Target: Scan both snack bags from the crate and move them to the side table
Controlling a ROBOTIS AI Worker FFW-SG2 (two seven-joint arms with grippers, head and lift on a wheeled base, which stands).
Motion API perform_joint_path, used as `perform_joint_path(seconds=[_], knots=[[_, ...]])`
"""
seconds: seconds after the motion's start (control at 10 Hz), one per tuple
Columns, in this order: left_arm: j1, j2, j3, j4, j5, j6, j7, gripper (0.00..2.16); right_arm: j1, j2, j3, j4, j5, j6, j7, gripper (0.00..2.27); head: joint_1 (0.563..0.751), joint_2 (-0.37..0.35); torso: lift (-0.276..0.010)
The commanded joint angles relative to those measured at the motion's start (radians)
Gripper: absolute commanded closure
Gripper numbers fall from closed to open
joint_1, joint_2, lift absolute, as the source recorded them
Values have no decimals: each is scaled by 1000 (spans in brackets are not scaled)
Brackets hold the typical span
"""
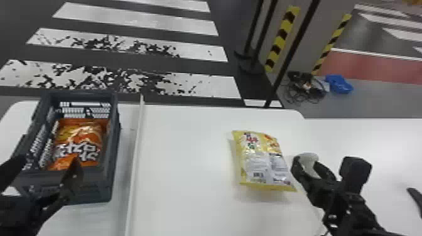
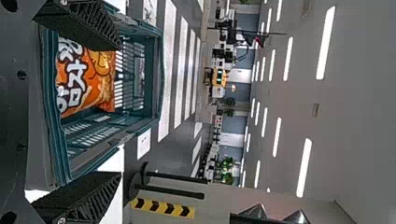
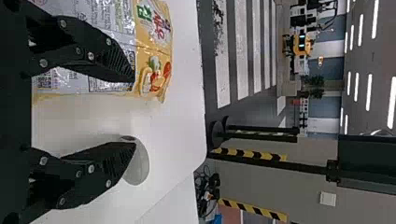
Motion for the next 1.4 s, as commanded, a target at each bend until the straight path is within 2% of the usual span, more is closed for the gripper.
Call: perform_joint_path(seconds=[0.0, 0.1, 0.5, 0.7, 1.1, 1.3], knots=[[0, 5, 0, -1, 0, 0, 0, 39, -26, -25, -21, 24, 6, 77, 23, 76, 695, -242, -99], [0, 8, 0, 2, 1, 0, -1, 39, -41, -51, -24, 52, 12, 104, 25, 80, 695, -250, -99], [-4, 13, 0, 13, 3, 3, -1, 39, -114, -99, -32, 167, 48, 117, 51, 90, 695, -289, -99], [-6, 19, 0, 14, 3, 3, 0, 39, -163, -139, -29, 239, 54, 117, 54, 90, 695, -301, -99], [-12, 25, 0, 25, 7, 3, 0, 39, -232, -188, -30, 371, 71, 117, 79, 208, 695, -323, -99], [-14, 25, 0, 27, 7, 3, 0, 49, -249, -200, -29, 409, 74, 126, 91, 221, 695, -332, -99]])
